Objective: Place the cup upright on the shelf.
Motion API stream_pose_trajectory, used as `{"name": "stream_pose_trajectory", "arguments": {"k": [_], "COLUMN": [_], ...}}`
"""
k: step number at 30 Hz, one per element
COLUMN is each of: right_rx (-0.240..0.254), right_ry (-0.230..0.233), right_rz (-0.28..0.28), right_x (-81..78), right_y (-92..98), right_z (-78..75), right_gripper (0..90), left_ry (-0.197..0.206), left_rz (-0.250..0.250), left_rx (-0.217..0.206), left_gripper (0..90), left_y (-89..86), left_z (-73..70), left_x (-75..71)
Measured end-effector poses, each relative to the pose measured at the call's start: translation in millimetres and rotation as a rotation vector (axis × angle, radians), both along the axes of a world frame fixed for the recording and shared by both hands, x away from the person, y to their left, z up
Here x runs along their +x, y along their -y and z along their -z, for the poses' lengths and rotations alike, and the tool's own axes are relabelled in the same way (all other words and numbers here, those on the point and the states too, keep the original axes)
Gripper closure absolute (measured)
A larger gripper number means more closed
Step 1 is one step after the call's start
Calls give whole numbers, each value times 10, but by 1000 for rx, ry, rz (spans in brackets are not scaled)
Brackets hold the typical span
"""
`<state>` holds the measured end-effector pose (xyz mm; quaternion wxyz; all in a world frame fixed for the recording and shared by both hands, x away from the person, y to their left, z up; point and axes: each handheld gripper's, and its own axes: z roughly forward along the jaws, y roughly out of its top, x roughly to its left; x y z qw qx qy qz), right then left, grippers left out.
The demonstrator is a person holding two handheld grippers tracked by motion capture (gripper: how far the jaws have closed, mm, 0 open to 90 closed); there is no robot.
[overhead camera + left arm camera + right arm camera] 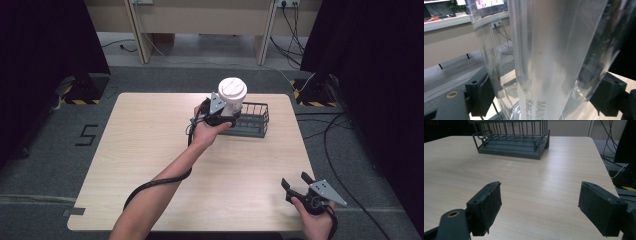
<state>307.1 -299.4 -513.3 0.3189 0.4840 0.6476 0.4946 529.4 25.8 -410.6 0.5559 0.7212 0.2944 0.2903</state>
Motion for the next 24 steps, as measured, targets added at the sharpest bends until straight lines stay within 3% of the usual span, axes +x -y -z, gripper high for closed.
{"name": "stream_pose_trajectory", "arguments": {"k": [13, 24], "right_rx": [9, 8], "right_ry": [0, 2], "right_rz": [-4, -7], "right_x": [-1, -2], "right_y": [8, 14], "right_z": [0, 0], "right_gripper": [192, 192], "left_ry": [-18, -21], "left_rz": [-39, -44], "left_rx": [-26, -26], "left_gripper": [178, 178], "left_y": [105, 225], "left_z": [-32, -8], "left_x": [263, 349]}}
